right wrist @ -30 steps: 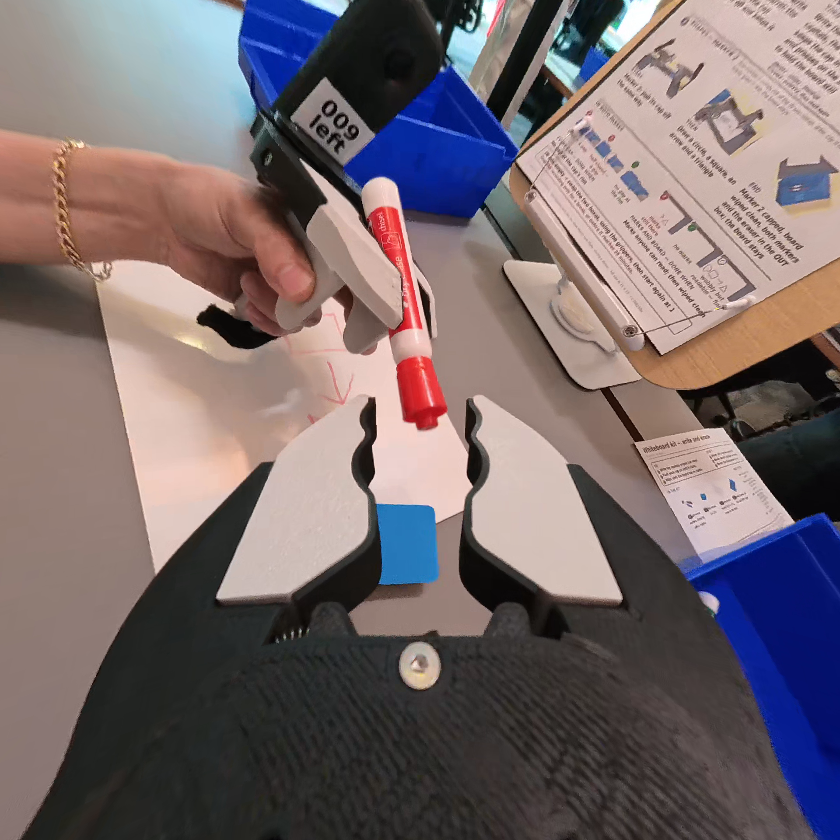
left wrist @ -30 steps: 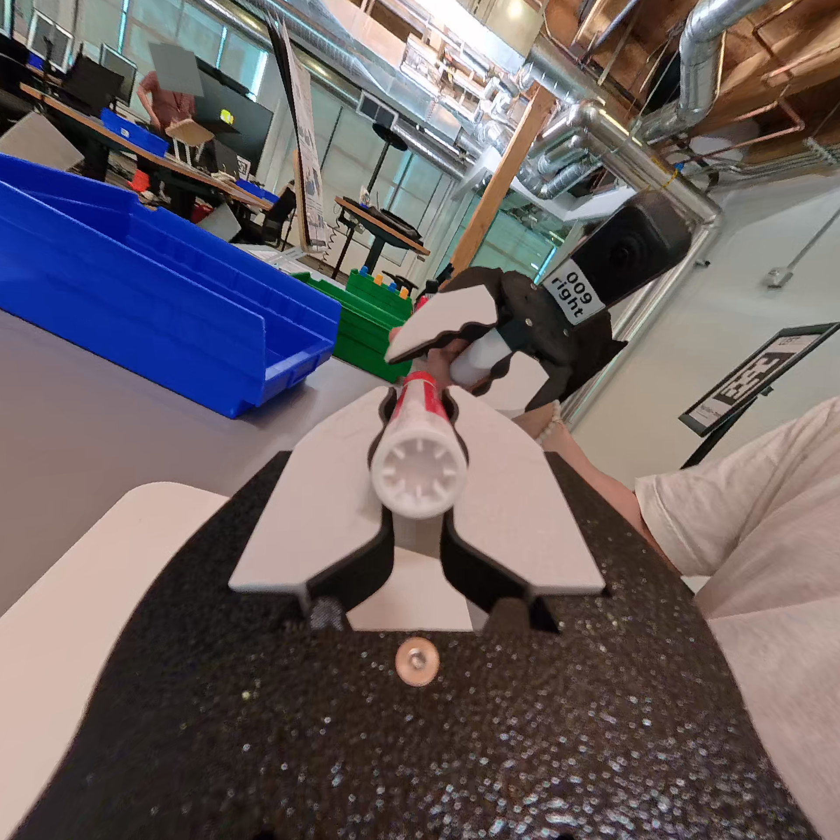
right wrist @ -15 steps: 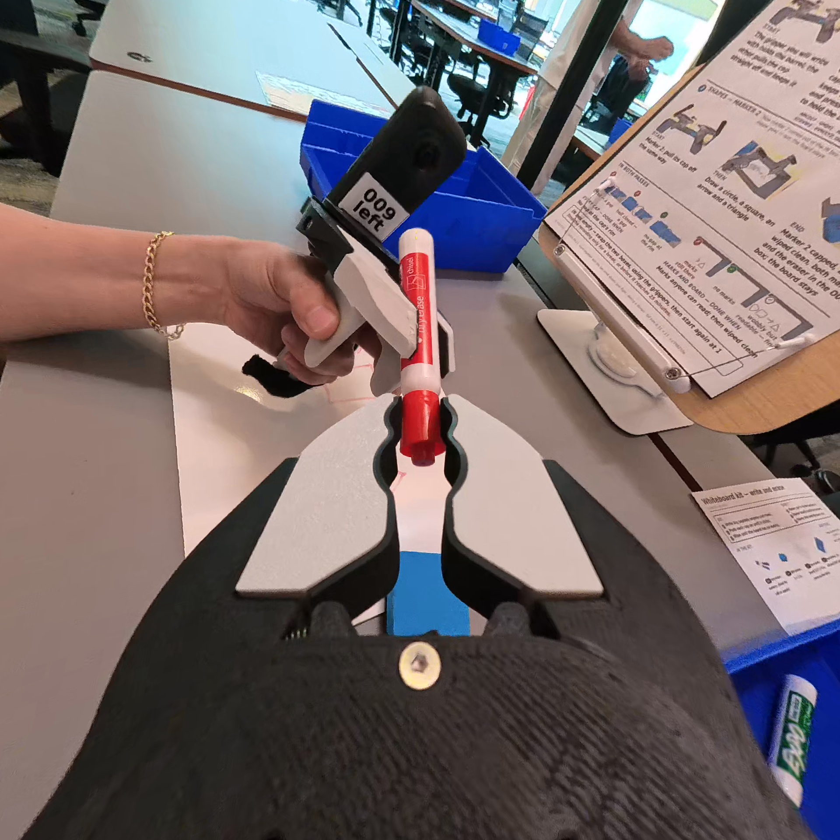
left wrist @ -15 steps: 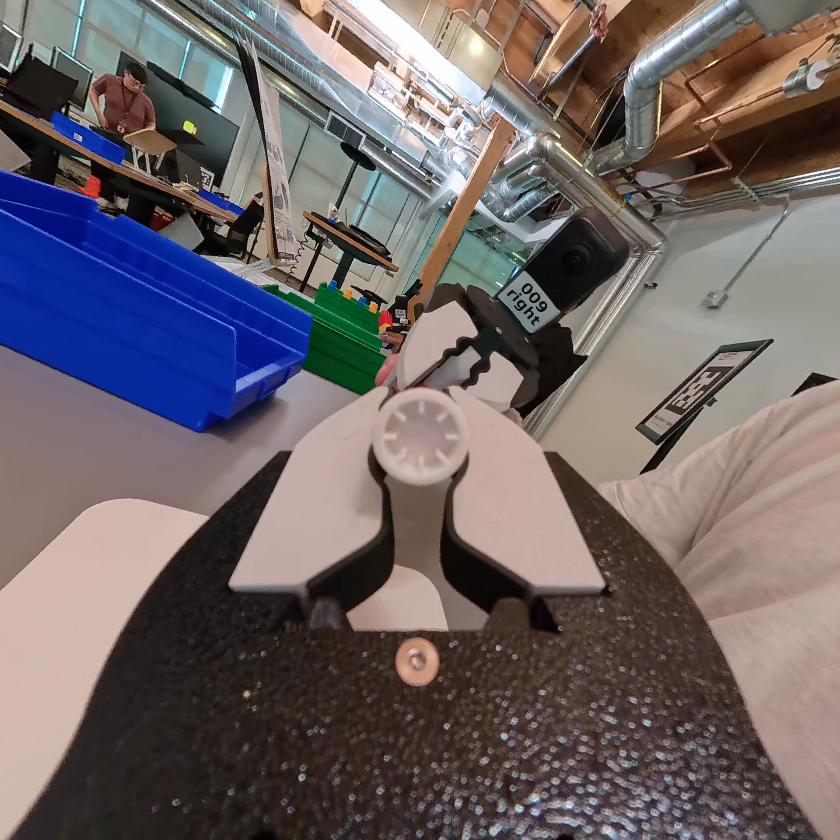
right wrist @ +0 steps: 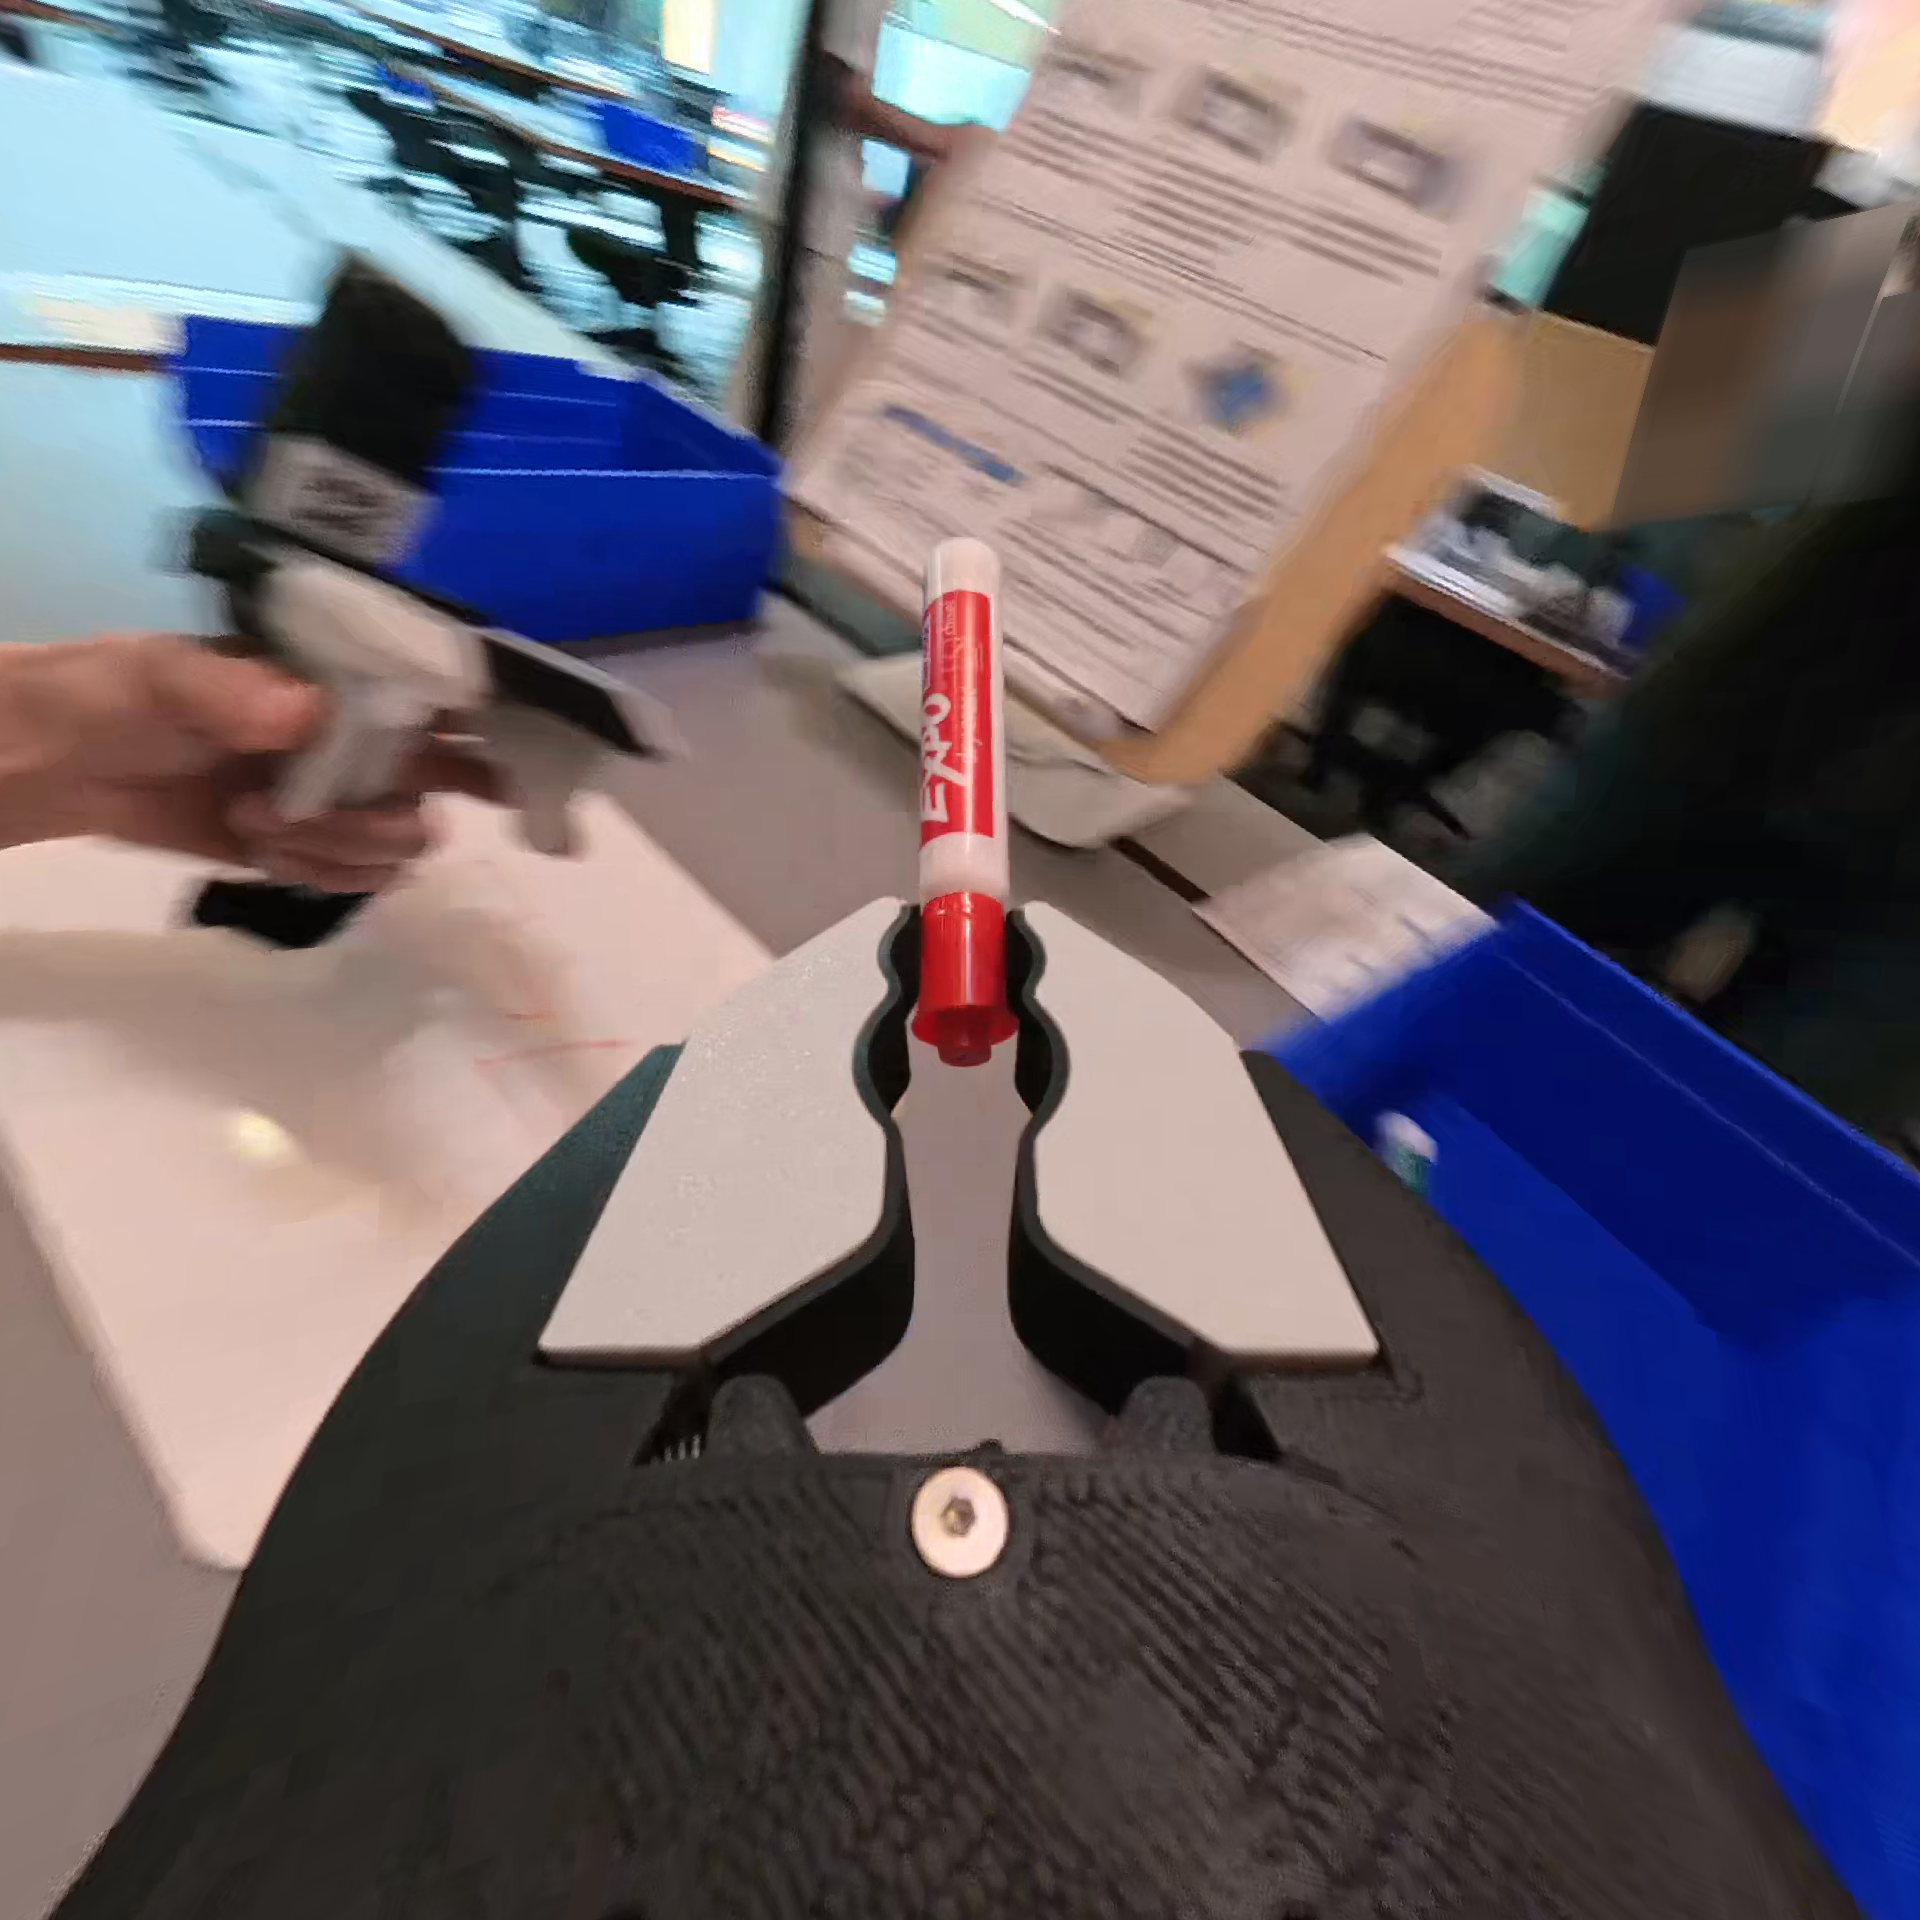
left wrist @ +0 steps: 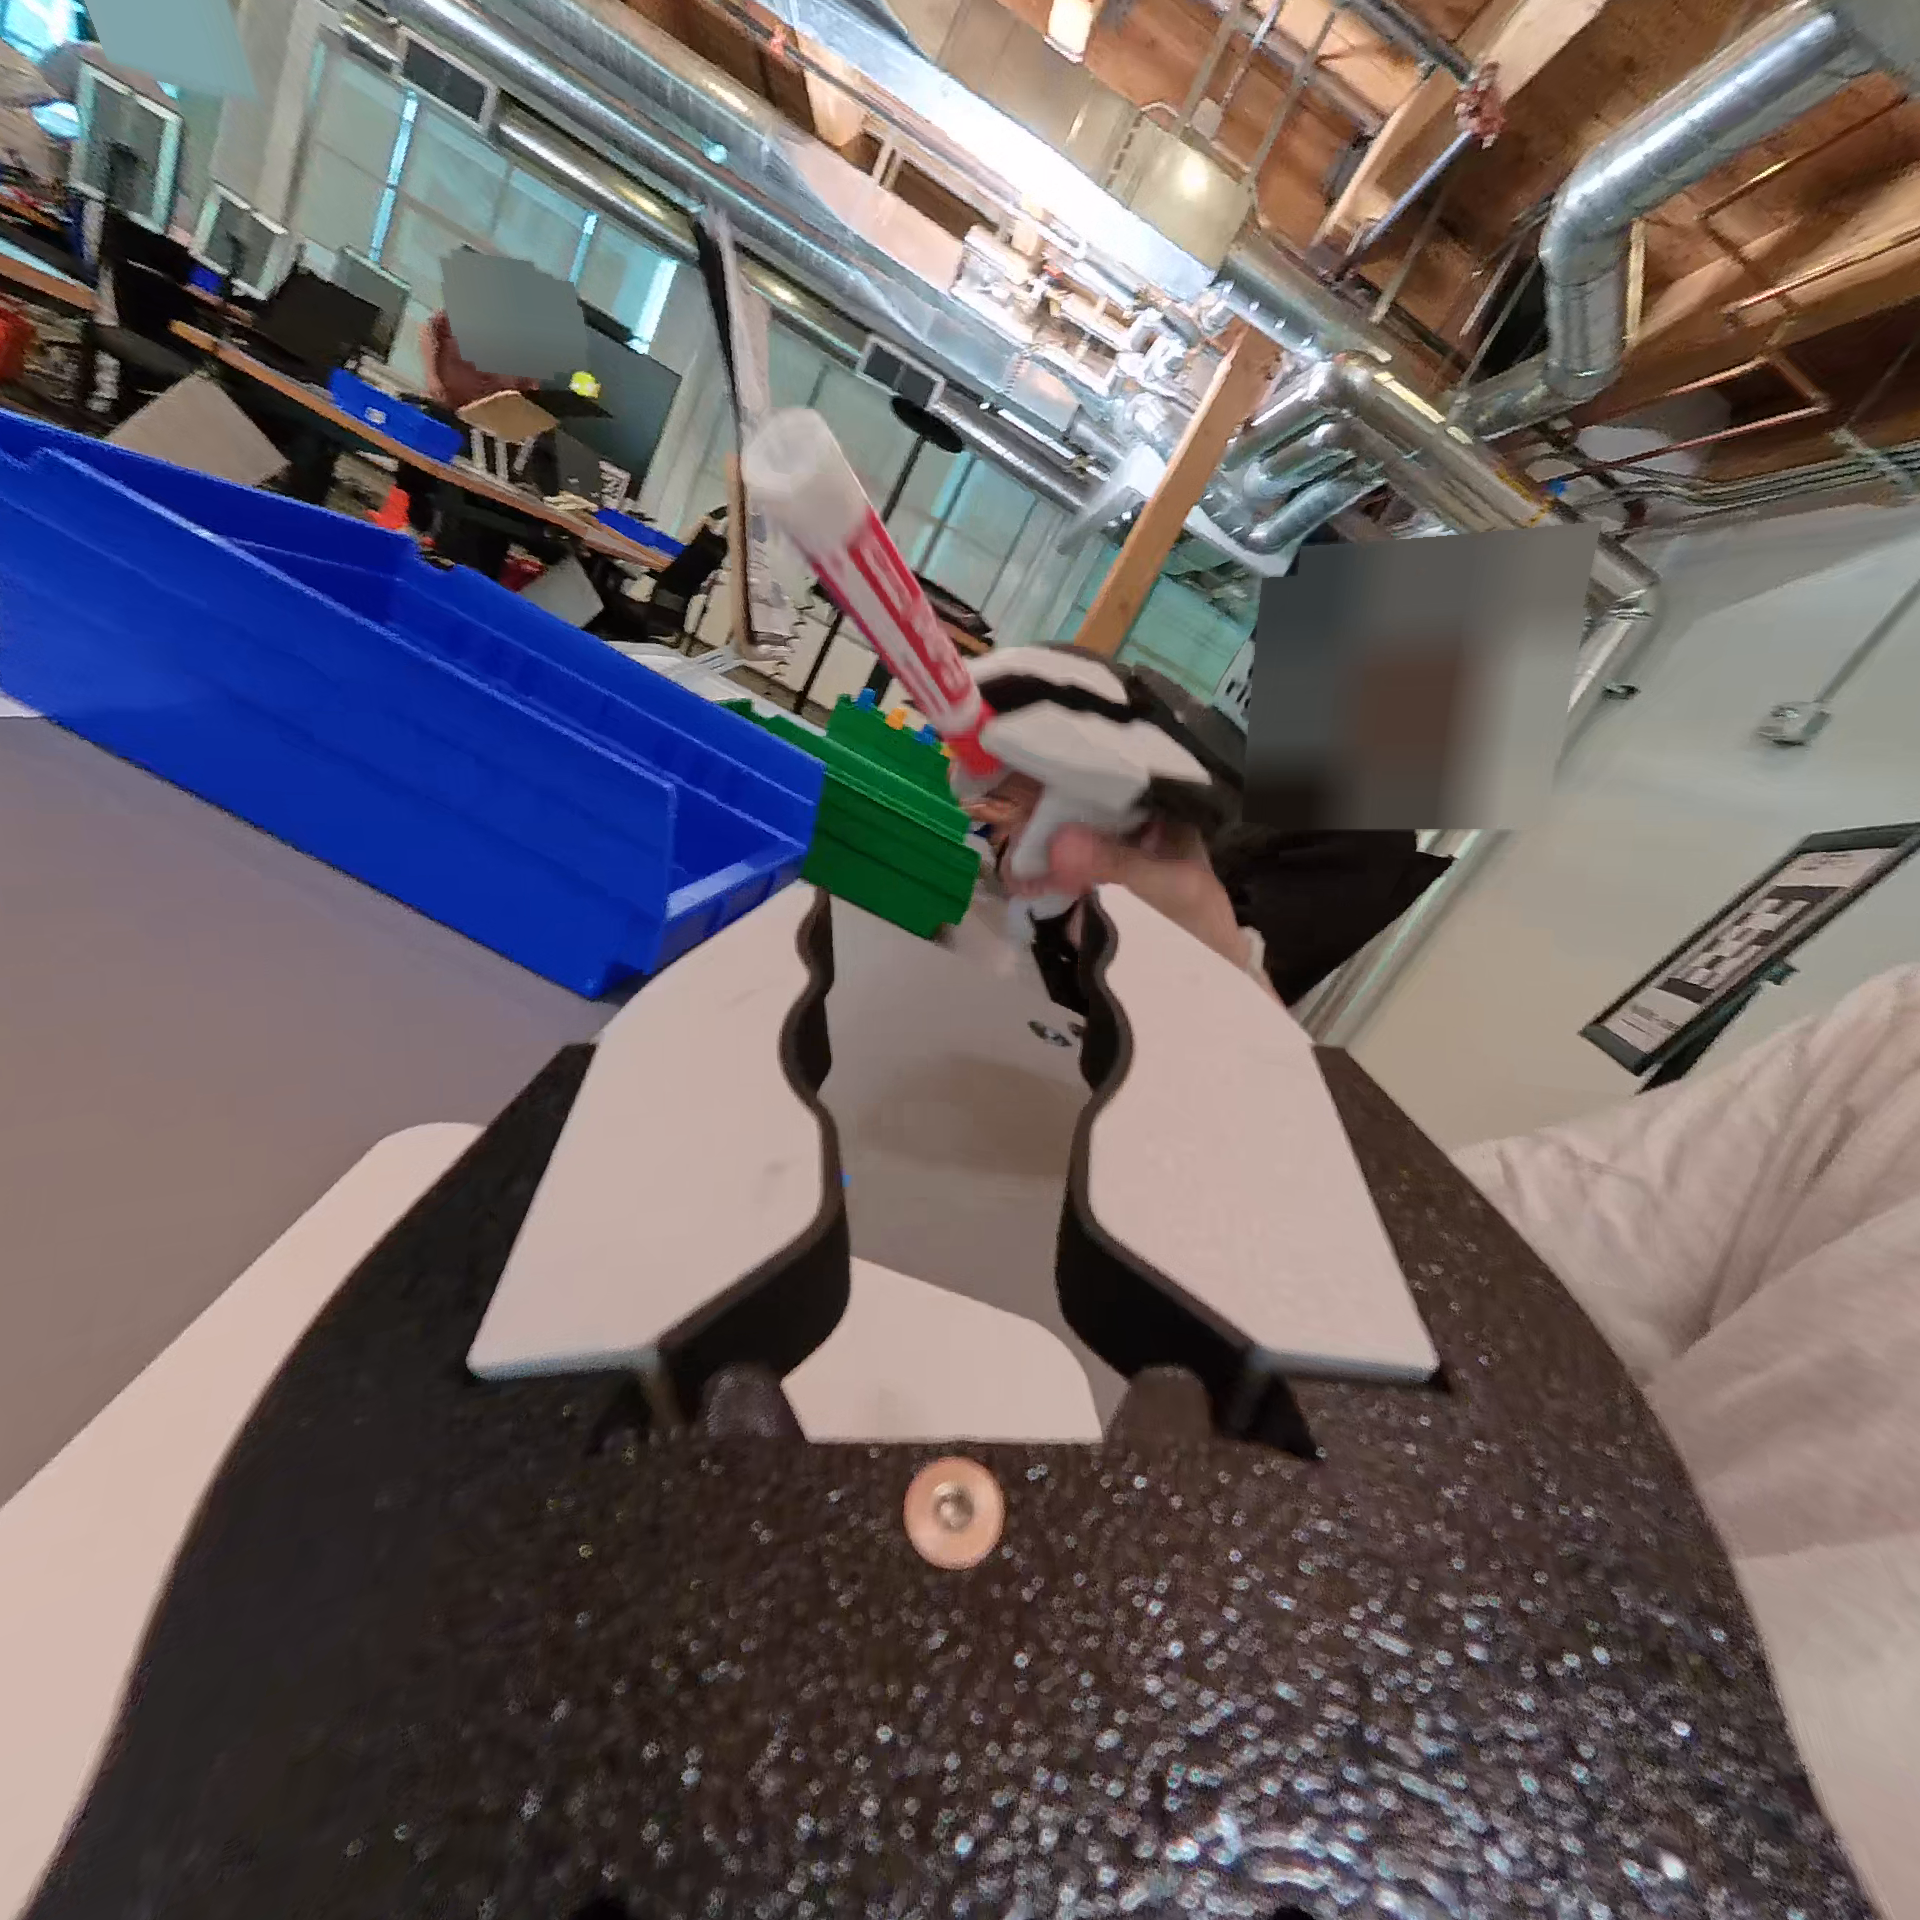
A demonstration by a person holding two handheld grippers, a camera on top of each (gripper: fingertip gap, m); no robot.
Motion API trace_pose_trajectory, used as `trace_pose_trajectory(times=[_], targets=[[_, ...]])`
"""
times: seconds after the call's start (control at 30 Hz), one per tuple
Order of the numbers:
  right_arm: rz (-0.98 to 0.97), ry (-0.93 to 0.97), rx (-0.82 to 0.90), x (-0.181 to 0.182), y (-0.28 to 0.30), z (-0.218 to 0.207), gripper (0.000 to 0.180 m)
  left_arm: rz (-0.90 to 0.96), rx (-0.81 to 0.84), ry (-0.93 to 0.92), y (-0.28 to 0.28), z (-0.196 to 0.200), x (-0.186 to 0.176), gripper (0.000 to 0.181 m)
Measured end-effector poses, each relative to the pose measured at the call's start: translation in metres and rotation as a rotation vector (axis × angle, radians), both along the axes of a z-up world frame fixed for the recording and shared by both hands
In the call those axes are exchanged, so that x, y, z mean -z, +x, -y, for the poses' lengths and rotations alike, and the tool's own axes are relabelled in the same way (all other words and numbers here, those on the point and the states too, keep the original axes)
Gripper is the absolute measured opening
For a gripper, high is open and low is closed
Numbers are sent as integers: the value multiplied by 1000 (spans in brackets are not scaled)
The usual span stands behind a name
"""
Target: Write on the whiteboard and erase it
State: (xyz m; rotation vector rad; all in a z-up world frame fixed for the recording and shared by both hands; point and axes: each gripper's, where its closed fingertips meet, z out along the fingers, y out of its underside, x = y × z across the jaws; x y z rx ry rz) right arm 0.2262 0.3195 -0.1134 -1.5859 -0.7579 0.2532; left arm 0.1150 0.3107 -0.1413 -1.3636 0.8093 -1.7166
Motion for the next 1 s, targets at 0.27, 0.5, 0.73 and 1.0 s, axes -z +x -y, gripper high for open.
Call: trace_pose_trajectory(times=[0.27, 0.5, 0.73, 1.0], targets=[[72, -313, 650, 45, 176, -90, 16, -35, -12, 16, 3, 0, 2, 44], [175, -583, 753, 114, 205, -107, 17, -173, -66, 152, 5, 2, 11, 45], [220, -728, 733, 142, 209, -108, 17, -177, -54, 132, 8, 3, 13, 48], [199, -685, 646, 139, 199, -111, 35, -203, -104, 147, 0, -6, 14, 48]])
